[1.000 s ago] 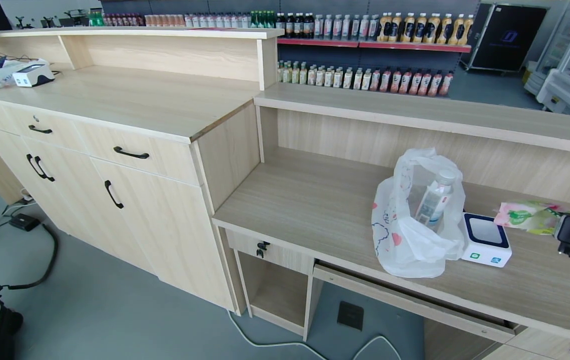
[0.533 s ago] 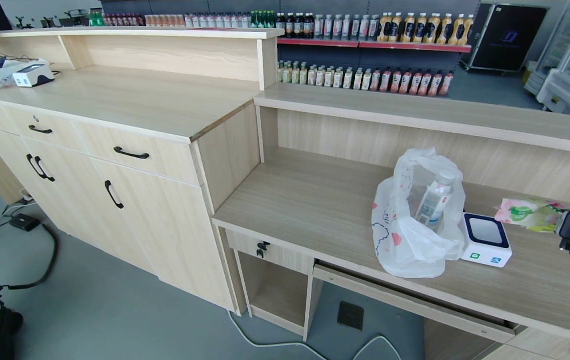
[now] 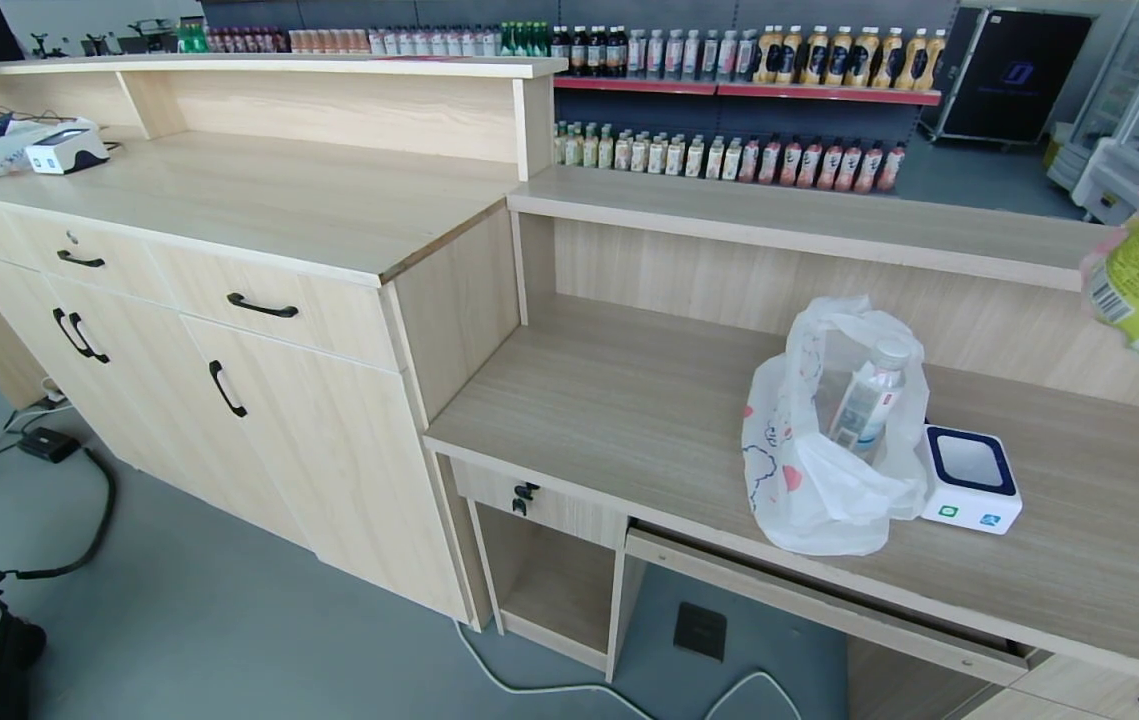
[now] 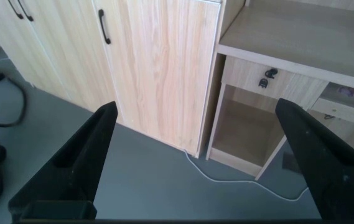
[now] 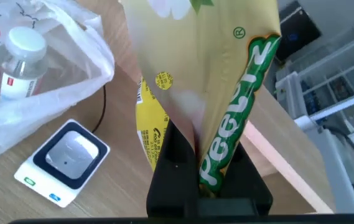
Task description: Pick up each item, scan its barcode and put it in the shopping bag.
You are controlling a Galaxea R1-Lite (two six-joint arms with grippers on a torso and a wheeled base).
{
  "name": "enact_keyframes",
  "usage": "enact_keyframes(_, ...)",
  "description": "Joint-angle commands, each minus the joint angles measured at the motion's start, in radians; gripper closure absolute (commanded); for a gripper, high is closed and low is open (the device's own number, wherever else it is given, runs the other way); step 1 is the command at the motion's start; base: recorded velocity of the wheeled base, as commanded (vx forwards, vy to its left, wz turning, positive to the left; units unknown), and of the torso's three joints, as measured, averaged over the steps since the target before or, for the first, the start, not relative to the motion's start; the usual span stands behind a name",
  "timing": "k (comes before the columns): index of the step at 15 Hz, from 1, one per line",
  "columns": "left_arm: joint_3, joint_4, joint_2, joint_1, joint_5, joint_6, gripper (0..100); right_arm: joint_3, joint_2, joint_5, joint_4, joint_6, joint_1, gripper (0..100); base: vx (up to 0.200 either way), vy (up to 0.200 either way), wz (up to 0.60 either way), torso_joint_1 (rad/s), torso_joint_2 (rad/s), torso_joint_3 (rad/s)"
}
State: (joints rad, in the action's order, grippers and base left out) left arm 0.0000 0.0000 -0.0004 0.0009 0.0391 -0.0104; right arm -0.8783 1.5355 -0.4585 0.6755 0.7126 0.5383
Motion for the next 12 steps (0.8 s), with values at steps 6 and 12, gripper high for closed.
enact_keyframes(6,0.0,0.0,0.0,0.001,0.001,0.0,0,0.067,-0.138,0.256,-0.053,-0.235,-0.072,100,0.0,0.0,0.0,0.0,0.0,0.0)
enact_keyframes(12,0.0,0.0,0.0,0.001,0.001,0.0,0,0.021,-0.143,0.485,-0.048,-0.375,-0.342,100,0.0,0.0,0.2,-0.001,0.0,0.002)
